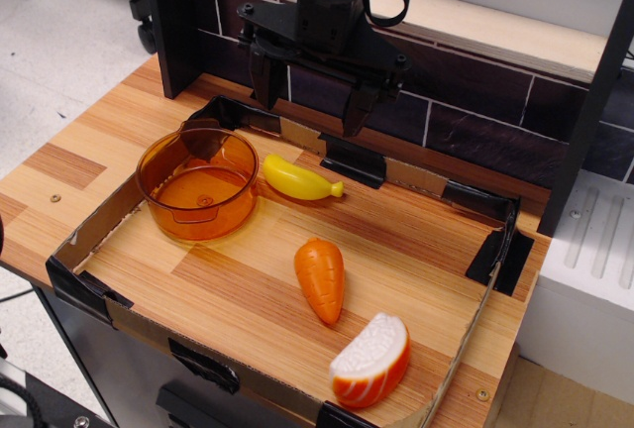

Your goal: Put sushi in pot

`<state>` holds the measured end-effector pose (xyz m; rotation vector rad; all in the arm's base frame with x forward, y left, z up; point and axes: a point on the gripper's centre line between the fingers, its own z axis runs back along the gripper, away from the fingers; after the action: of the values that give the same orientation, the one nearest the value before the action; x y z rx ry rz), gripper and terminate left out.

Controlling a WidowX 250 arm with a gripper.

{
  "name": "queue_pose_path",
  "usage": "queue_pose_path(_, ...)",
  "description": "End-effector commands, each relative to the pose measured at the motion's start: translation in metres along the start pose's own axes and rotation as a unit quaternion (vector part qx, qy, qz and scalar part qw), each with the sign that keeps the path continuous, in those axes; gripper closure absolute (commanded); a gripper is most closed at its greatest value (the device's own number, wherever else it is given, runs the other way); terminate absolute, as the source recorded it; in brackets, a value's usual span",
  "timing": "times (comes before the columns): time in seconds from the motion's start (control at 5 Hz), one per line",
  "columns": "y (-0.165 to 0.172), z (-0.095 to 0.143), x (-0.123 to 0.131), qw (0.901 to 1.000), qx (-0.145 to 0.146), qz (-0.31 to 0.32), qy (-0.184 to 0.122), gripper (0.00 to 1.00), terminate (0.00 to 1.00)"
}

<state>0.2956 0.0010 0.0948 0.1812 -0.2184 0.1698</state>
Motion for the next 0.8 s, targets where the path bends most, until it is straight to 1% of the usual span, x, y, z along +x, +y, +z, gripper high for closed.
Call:
queue_pose_path(0.0, 0.000, 0.000, 0.000, 1.0000, 0.000, 0.000, 0.000, 0.00, 0.00)
queue_pose_path(0.2, -0.010, 0.016, -0.009, 0.9990, -0.032, -0.030, 0.005, 0.00, 0.00)
queue_pose_path(0.4, -0.022, 0.030, -0.026, 0.9968, -0.056, -0.057, -0.001, 0.00, 0.00)
queue_pose_path(0.6, -0.036, 0.040, -0.054, 0.9884, -0.100, -0.112, 0.026, 0.00, 0.00)
